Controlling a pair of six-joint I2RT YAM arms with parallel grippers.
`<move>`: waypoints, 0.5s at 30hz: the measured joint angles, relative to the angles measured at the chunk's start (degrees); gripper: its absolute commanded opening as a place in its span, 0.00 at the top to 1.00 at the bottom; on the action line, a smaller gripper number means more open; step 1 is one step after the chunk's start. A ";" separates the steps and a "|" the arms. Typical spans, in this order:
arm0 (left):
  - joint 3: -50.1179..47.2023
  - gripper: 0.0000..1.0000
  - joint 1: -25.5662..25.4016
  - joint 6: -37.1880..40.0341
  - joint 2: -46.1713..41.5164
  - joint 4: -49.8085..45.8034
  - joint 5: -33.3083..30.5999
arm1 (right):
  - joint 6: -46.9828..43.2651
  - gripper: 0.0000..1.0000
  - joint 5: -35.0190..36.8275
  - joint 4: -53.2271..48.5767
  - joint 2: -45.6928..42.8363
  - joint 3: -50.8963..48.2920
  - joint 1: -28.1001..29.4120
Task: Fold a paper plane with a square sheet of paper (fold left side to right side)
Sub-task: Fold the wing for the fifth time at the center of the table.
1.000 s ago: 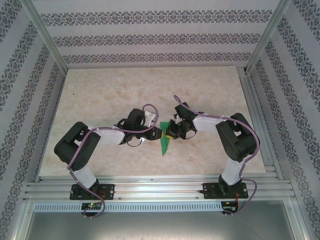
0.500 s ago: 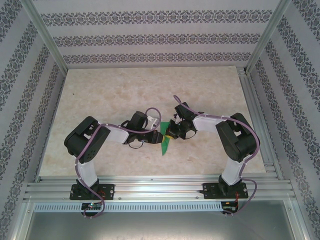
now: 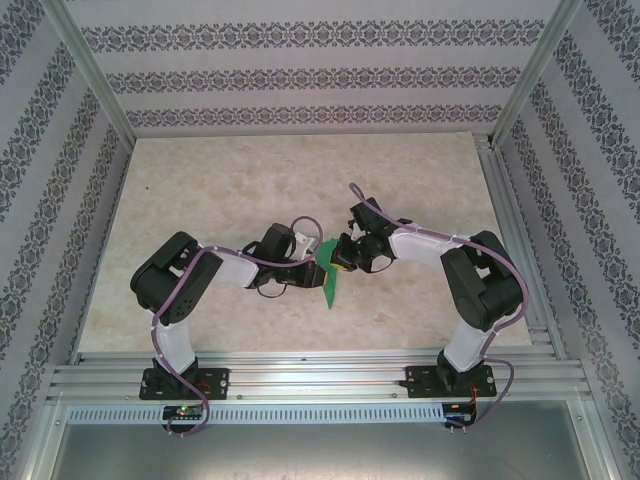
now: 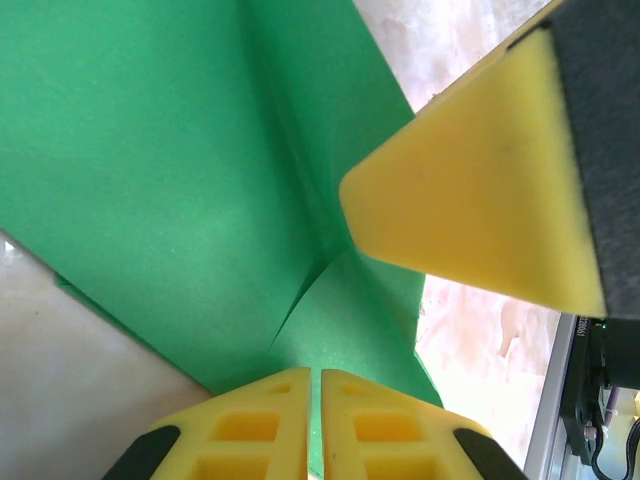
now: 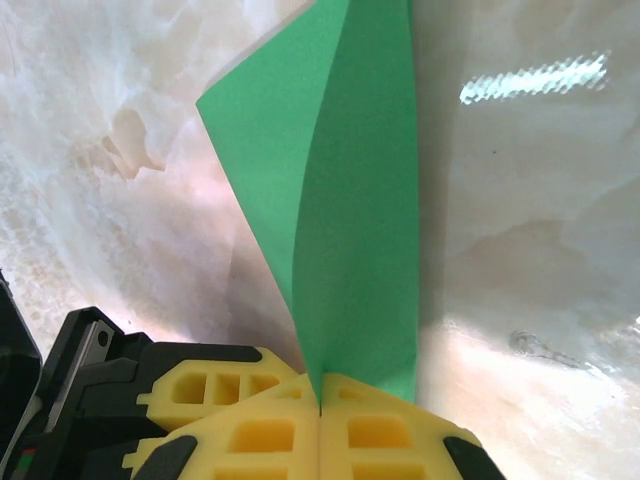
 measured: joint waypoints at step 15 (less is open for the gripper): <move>0.00 0.89 0.00 0.87 0.20 0.13 0.00 | 0.22 1.00 0.39 1.33 4.81 1.62 1.31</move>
